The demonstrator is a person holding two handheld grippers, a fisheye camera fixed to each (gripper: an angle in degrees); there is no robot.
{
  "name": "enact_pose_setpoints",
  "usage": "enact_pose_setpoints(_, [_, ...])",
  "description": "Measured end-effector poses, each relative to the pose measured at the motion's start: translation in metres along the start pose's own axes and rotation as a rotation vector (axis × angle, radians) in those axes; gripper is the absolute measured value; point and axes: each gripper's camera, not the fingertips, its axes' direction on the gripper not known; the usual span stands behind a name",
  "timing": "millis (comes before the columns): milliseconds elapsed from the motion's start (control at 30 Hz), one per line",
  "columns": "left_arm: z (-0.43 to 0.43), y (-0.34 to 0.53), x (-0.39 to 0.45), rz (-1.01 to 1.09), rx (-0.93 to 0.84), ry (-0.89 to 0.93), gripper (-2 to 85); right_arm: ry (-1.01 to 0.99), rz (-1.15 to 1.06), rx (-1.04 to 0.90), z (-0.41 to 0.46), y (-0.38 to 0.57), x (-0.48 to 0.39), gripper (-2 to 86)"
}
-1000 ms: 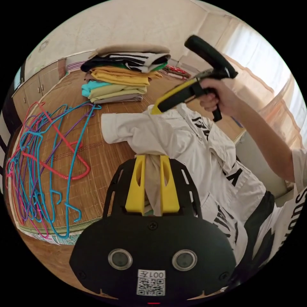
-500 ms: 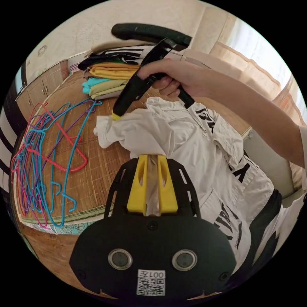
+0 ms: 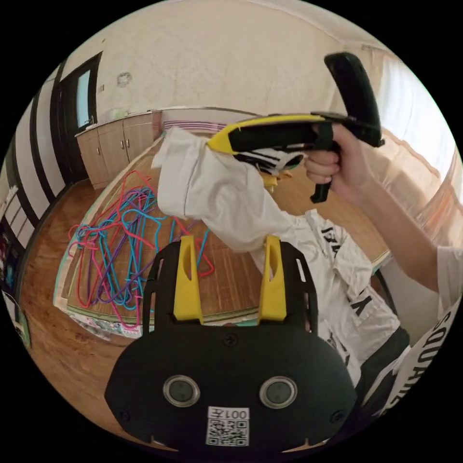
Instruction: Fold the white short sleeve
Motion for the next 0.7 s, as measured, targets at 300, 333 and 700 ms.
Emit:
enact_pose_setpoints(300, [-0.027,0.022,0.034,-0.057,0.222,-0.028,-0.9,-0.022,-0.120,-0.031,-0.008,-0.007,-0.031,0.7])
enact_pose_setpoints(333, [-0.029,0.022,0.043,-0.034,0.221,-0.022,-1.2,-0.023,-0.120,-0.022,-0.016,-0.003,-0.031,0.7])
enact_pose_setpoints(700, [0.002,0.047,0.228,0.730,-0.023,-0.079,2.4,-0.052,-0.072,-0.117,-0.106,0.118,-0.067,0.6])
